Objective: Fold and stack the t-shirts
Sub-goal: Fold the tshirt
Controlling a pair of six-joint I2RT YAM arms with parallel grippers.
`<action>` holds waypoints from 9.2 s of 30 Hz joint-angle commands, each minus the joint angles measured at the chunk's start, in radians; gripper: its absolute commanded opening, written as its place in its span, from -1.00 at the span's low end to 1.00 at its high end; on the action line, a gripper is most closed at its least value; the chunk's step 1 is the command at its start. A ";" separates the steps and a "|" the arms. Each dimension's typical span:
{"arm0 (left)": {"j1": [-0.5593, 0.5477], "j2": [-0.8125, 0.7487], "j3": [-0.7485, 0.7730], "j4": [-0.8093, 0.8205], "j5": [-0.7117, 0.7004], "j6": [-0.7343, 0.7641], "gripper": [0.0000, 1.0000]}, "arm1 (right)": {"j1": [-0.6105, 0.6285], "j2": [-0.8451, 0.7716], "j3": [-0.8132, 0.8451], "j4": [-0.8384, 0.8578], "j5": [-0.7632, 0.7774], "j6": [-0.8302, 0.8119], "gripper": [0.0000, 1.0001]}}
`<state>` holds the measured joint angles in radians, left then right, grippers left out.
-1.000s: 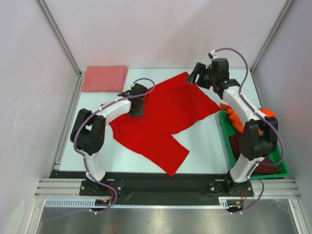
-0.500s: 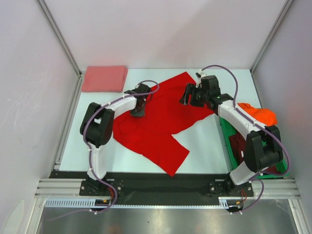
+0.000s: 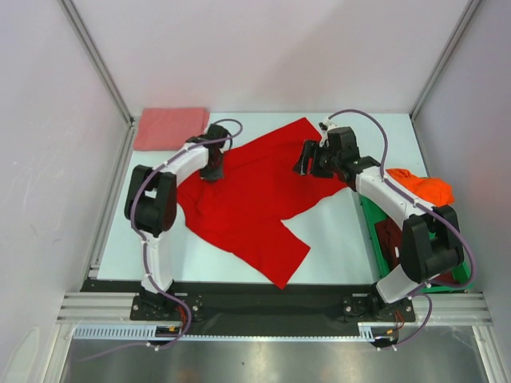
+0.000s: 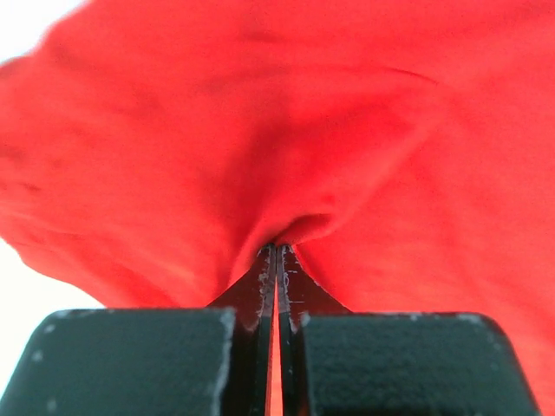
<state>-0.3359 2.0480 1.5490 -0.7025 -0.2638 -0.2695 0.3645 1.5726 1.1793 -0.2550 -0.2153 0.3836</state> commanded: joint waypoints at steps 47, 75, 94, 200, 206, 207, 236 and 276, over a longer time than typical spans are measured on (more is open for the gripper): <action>-0.088 -0.069 -0.078 -0.032 -0.172 -0.013 0.05 | 0.082 -0.049 -0.138 0.091 -0.018 0.006 0.38; 0.190 -0.226 -0.095 -0.101 0.492 0.161 -0.93 | 0.335 0.688 0.232 0.950 -0.322 0.590 -0.47; 0.255 -0.258 -0.167 -0.069 0.653 0.142 -0.87 | 0.360 0.850 0.279 1.105 -0.309 0.765 -0.39; 0.333 -0.212 -0.138 0.040 0.354 0.076 -0.99 | 0.433 1.054 0.608 0.921 -0.291 0.741 -0.17; 0.359 -0.206 -0.139 0.037 0.363 0.075 -0.99 | 0.435 1.072 0.637 0.915 -0.285 0.755 -0.12; 0.359 -0.209 -0.142 0.040 0.367 0.076 -0.99 | 0.436 1.078 0.649 0.907 -0.280 0.753 -0.10; 0.359 -0.222 -0.159 0.052 0.400 0.076 -0.96 | 0.465 1.084 0.712 0.732 -0.108 0.706 -0.66; 0.356 -0.183 -0.110 0.061 0.368 0.052 -0.92 | 0.444 1.030 0.683 0.744 -0.136 0.646 -0.37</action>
<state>0.0181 1.8526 1.3933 -0.6521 0.1143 -0.2092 0.8131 2.5767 1.8103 0.4828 -0.3695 1.0138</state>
